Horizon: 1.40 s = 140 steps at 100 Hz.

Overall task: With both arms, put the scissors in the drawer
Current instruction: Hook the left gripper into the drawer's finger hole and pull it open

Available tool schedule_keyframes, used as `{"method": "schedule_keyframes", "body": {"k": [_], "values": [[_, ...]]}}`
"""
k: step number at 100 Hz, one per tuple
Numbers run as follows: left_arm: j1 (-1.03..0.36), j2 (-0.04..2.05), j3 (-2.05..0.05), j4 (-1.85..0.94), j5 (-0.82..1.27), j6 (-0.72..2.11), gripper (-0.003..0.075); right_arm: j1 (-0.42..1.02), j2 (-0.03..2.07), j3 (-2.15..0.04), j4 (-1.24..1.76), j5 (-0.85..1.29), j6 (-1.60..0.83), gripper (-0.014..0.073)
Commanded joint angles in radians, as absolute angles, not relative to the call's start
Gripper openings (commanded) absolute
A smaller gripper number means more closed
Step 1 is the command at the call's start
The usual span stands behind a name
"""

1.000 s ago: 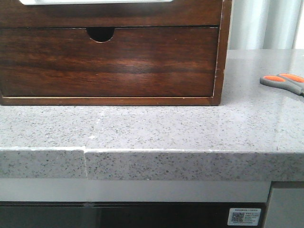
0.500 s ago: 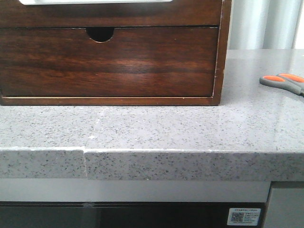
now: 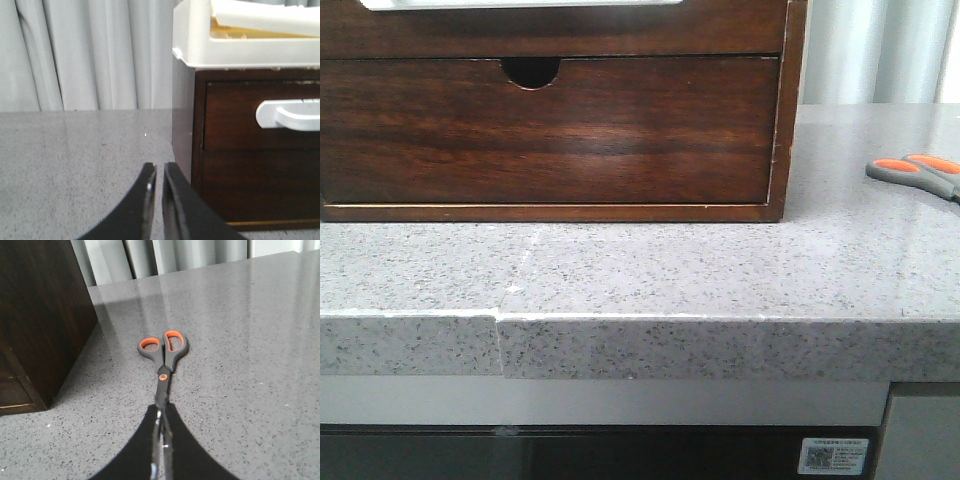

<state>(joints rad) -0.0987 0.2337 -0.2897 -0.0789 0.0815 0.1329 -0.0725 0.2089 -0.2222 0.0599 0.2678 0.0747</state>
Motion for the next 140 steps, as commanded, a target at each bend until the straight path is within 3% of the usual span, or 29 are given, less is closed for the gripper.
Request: {"method": "schedule_keyframes", "body": {"k": [1, 9, 17, 44, 72, 106, 140], "values": [[-0.098, 0.294, -0.327, -0.08, -0.076, 0.132, 0.015, -0.068, 0.228, -0.24, 0.062, 0.181, 0.066, -0.0061], [-0.098, 0.338, -0.332, -0.013, -0.092, 0.134, 0.0296, -0.068, 0.228, -0.237, 0.062, 0.169, 0.066, -0.0061], [-0.11, 0.376, -0.337, 0.092, -0.115, 0.134, 0.0365, -0.068, 0.228, -0.237, 0.062, 0.169, 0.066, -0.0061], [-0.246, 0.526, -0.339, 0.595, -0.271, 0.134, 0.0338, -0.068, 0.228, -0.237, 0.062, 0.164, 0.066, -0.0061], [-0.404, 0.753, -0.462, 0.923, -0.262, 0.136, 0.0338, -0.068, 0.228, -0.237, 0.062, 0.162, 0.066, -0.0061], [-0.505, 0.979, -0.666, 1.132, -0.202, 0.136, 0.0338, -0.068, 0.228, -0.237, 0.062, 0.158, 0.066, -0.0061], [-0.505, 1.103, -0.748, 1.177, -0.165, 0.136, 0.0304, -0.068, 0.228, -0.237, 0.062, 0.154, 0.066, -0.0061]]}}
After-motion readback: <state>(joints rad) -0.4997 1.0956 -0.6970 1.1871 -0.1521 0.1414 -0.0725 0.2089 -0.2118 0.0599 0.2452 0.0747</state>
